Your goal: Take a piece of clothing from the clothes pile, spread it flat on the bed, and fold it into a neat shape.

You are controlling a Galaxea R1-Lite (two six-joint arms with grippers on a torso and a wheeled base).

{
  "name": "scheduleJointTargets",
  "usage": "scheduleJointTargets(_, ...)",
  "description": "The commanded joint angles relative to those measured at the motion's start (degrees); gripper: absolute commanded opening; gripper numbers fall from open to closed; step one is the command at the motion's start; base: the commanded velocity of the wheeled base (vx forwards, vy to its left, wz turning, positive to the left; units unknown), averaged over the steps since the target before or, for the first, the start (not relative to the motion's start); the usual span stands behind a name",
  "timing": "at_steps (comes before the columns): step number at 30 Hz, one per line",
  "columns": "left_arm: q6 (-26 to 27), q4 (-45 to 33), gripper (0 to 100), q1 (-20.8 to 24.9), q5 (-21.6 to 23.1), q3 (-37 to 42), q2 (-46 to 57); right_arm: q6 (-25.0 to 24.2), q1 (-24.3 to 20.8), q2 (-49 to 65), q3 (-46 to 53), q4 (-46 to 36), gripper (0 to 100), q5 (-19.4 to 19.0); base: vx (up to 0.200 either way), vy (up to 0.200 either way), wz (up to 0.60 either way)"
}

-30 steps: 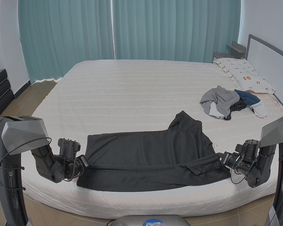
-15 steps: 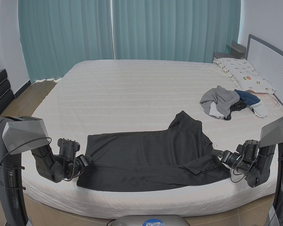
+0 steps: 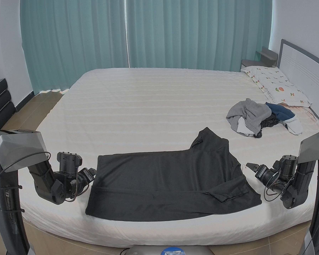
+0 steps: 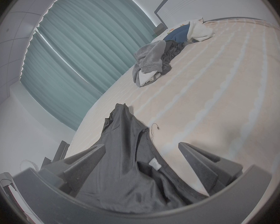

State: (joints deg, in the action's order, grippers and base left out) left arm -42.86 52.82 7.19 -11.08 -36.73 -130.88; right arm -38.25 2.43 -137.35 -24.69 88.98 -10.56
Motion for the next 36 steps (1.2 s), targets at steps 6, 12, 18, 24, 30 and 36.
scheduleJointTargets(6,-0.1,0.1,100,0.0,0.3,0.1,0.4,-0.1,-0.5,-0.5,0.3,0.6,100,-0.7,0.0,0.0,0.0)
scheduleJointTargets(12,-1.5,-0.3,100,-0.1,0.4,-1.7,1.5,-2.8,-0.7,-0.3,0.3,0.2,100,-2.5,0.0,0.0,0.0)
scheduleJointTargets(18,-1.5,-0.9,100,-0.2,1.3,-6.4,0.8,-4.0,-0.3,-0.7,0.4,0.1,100,-3.4,0.0,0.0,0.0)
scheduleJointTargets(24,-1.5,-1.9,100,-1.3,7.0,-11.0,-0.7,-5.3,-0.5,-1.6,0.3,0.1,100,-3.6,0.0,0.0,0.0)
scheduleJointTargets(30,2.2,-6.7,100,-2.0,10.9,-20.8,-7.1,-5.3,-0.1,-2.7,0.0,0.1,100,-5.1,0.0,0.0,0.0)
scheduleJointTargets(36,2.7,-13.7,100,-2.8,11.9,-28.7,-9.0,-5.5,-0.1,-4.0,-0.2,0.1,100,-5.5,0.0,0.0,0.0)
